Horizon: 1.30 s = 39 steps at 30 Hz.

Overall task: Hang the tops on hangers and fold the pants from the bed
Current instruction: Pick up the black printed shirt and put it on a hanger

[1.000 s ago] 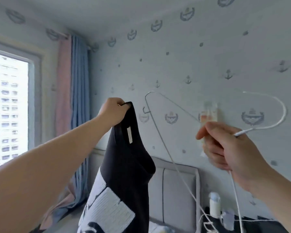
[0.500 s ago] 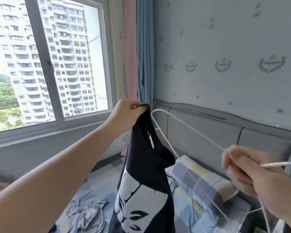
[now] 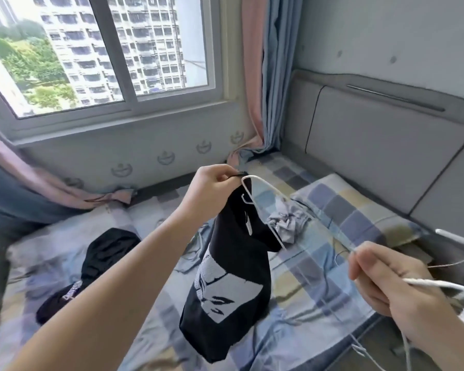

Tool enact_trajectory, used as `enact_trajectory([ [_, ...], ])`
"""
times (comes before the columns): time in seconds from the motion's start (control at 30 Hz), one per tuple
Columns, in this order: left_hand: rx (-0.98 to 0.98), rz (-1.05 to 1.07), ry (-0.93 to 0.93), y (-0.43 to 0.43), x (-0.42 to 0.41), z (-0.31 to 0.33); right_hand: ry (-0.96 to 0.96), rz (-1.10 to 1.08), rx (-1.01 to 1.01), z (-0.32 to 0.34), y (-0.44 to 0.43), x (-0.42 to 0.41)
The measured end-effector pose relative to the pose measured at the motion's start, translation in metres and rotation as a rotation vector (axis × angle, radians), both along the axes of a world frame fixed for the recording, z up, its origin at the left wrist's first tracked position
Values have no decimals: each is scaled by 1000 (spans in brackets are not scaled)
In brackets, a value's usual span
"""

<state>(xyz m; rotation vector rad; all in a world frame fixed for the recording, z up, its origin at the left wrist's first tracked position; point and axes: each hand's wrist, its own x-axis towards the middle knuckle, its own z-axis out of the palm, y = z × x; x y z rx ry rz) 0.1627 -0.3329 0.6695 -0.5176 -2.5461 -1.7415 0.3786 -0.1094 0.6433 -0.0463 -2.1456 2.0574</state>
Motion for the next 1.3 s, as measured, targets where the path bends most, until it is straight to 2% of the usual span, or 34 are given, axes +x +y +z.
enact_trajectory([
  [0.2,56,19,-123,-11,20,-30,-97,52,17,-15,-2,5],
  [0.3,70,23,-127,-8,26,-35,-121,65,38,-24,-3,9],
  [0.43,-29,16,-3,-4,34,-35,-136,53,102,-36,-5,11],
  [0.57,-162,-97,157,8,56,-30,-125,60,226,-46,-9,5],
  [0.7,-192,-237,176,30,84,-31,-117,39,295,-55,-16,-12],
  [0.77,-201,-296,175,37,95,-32,-162,37,229,-62,-23,-20],
  [0.87,-253,-430,175,44,107,-36,-216,55,-43,-70,-31,-27],
  [1.0,-448,-548,349,39,105,-44,-166,94,-163,-73,-25,-23],
  [1.1,-681,-519,571,29,96,-47,-130,104,-85,-69,-11,-19],
  [1.17,-750,-496,657,23,89,-48,-111,117,-4,-67,-3,-17],
  [1.3,-755,-543,656,16,73,-52,-74,110,94,-65,9,-13],
])
